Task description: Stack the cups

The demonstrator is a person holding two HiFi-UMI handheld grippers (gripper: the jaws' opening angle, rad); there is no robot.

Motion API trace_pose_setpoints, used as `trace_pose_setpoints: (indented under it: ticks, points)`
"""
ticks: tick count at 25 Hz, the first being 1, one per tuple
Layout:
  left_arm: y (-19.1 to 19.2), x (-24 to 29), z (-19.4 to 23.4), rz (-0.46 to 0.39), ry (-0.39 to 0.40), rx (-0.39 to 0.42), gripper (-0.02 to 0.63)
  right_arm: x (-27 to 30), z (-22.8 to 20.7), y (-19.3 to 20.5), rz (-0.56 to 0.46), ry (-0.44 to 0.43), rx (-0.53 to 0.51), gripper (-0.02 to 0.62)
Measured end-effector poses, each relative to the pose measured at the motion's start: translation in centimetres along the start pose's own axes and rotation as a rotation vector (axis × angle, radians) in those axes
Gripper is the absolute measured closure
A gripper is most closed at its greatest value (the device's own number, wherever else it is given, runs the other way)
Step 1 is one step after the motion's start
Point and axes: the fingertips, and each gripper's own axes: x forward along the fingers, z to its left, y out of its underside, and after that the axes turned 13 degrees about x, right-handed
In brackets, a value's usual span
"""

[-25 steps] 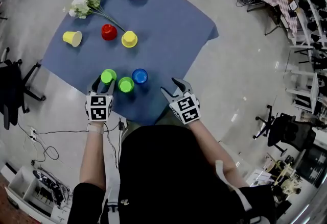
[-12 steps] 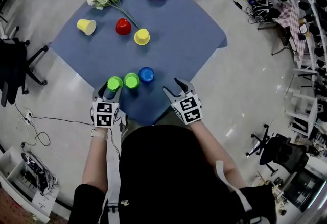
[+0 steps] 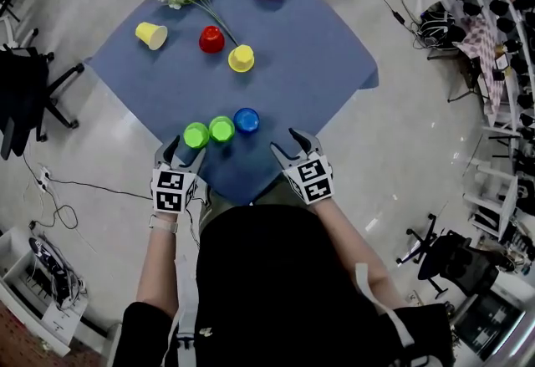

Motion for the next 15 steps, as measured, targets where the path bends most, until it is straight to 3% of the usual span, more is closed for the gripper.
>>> trace_pose_setpoints:
  ticks: [7, 15]
  points:
    - [0.1, -1.9, 3.1, 0.001, 0.002, 0.022, 0.322, 0.7, 0.0, -0.4, 0.008, 0.004, -0.002, 0.344]
    - [-2.7, -1.2, 9.0, -0.037, -0.025, 0.072, 0.322, 1.8, 0.0, -1.3, 0.021, 0.03, 0.026, 0.343]
